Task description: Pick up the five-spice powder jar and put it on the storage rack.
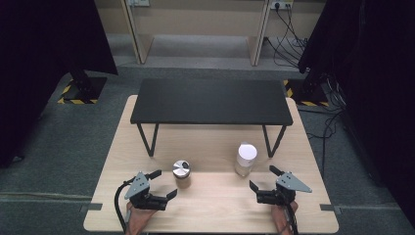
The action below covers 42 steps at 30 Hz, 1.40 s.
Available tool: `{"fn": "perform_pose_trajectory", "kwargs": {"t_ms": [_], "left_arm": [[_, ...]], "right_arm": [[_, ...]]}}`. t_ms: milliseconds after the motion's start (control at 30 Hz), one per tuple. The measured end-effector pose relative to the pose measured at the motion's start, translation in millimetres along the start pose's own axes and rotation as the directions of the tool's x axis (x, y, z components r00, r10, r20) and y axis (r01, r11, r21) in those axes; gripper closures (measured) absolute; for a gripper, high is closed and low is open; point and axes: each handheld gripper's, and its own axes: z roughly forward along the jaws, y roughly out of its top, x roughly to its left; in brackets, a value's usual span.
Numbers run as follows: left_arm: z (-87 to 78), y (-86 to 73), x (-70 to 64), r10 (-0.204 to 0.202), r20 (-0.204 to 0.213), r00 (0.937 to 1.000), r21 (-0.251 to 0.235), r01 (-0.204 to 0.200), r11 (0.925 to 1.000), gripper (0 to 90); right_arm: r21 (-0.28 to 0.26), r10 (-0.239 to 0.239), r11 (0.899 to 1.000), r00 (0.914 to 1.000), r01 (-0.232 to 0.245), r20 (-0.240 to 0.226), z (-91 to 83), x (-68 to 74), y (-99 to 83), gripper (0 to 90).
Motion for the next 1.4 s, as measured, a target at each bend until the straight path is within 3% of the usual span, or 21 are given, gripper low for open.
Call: {"fn": "perform_pose_trajectory", "kwargs": {"t_ms": [600, 1400], "left_arm": [[-0.6, -1.5, 1.8, -0.012, 0.004, 0.9999, -0.010, 0.012, 0.9999, 3.0], [-1.4, -1.7, 0.3, 0.002, 0.003, 1.0000, -0.013, -0.002, 0.9999, 3.1]], "right_arm": [[-0.023, 0.011, 1.000, 0.9999, -0.011, 0.002, -2.4, -1.5, -3.7, 0.4], [-0.024, -0.006, 1.000, 1.0000, 0.006, 0.001, -2.6, 0.4, -3.4, 0.5]]}}
